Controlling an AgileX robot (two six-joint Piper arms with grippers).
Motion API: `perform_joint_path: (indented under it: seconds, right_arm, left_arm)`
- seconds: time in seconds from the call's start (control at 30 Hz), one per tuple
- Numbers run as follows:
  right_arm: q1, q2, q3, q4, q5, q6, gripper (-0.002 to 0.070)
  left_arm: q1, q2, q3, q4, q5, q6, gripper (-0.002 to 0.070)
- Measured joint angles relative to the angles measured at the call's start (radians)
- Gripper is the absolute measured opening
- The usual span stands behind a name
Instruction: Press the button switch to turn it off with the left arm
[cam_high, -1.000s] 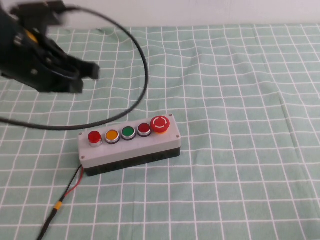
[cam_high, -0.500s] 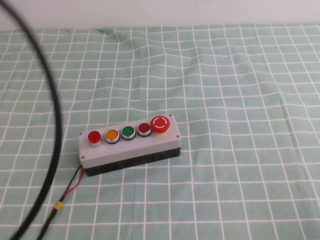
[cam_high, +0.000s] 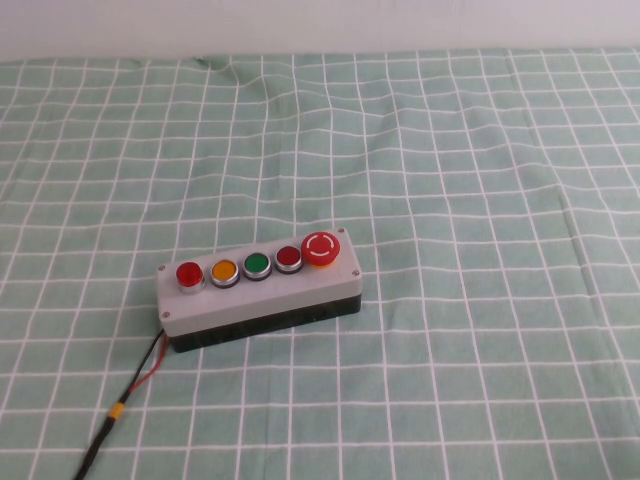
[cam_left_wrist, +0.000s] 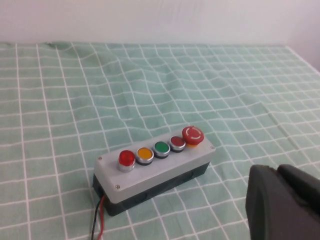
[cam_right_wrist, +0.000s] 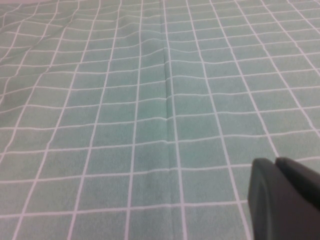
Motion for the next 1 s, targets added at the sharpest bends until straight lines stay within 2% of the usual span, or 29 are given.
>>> perform_joint_path:
  seconds: [0.2,0.73,0.83,1.0]
  right_arm:
    - [0.000,0.000,0.000,0.000,0.000,0.000,-0.0016]
    - [0.000,0.000,0.000,0.000,0.000,0.000,-0.0016]
    - [0.000,0.000,0.000,0.000,0.000,0.000,-0.0016]
    - [0.000,0.000,0.000,0.000,0.000,0.000,-0.0016]
  left_arm:
    - [0.000,-0.099,0.003,-0.014,0.002,0.000,-0.0003]
    - [0.003,-0.105,0.040,0.013,-0.010,0.000,-0.0003]
    - [0.042,-0.110,0.082,0.071,-0.089,0.000,-0.0003]
    - [0.162,-0.139,0.230,0.130,-0.283,0.000,-0.0003]
